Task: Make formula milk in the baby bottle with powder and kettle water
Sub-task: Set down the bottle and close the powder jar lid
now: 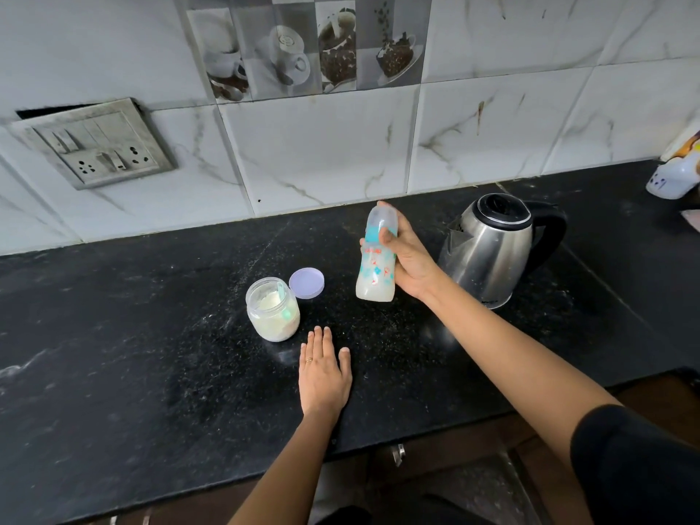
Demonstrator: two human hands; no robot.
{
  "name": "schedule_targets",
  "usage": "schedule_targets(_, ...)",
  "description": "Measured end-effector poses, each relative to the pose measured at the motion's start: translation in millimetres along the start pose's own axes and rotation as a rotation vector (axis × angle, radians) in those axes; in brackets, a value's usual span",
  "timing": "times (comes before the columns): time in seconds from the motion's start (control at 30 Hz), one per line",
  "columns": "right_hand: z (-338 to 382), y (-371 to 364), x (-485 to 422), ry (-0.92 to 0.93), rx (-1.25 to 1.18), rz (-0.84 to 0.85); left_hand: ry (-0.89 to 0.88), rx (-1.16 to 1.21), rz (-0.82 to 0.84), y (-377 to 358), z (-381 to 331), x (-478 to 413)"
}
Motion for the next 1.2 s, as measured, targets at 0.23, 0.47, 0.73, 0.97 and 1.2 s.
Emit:
schedule_targets(0.23, -17, 43, 7, -0.105, 0.207, 0.020, -0.004, 0.005, -0.003, 0, 0, 0)
schedule_targets(0.47, -29, 66, 14, -0.253, 0.397, 0.126, 0.002, -0.001, -0.003, 0, -1, 0)
schedule_targets(0.73, -22, 77, 16, -0.307, 0.476, 0.150, 0.012, -0.016, 0.005, -2, -2, 0)
schedule_targets(0.97, -14, 73, 25, -0.278, 0.662, 0.190, 0.004, 0.073, -0.033, -2, 0, 2)
schedule_targets(1.2, 3, 0, 14, 0.112, 0.840, 0.141, 0.087, 0.272, -0.329, 37, 14, 18)
Point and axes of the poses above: each hand's wrist, its own x-axis away from the middle knuckle, its own y-axis out of the back of the hand, z = x × y, the point moved 5 cm from there along -x, towards the middle knuckle, and after that the axes turned 14 degrees about -x, right-handed, at the moved point
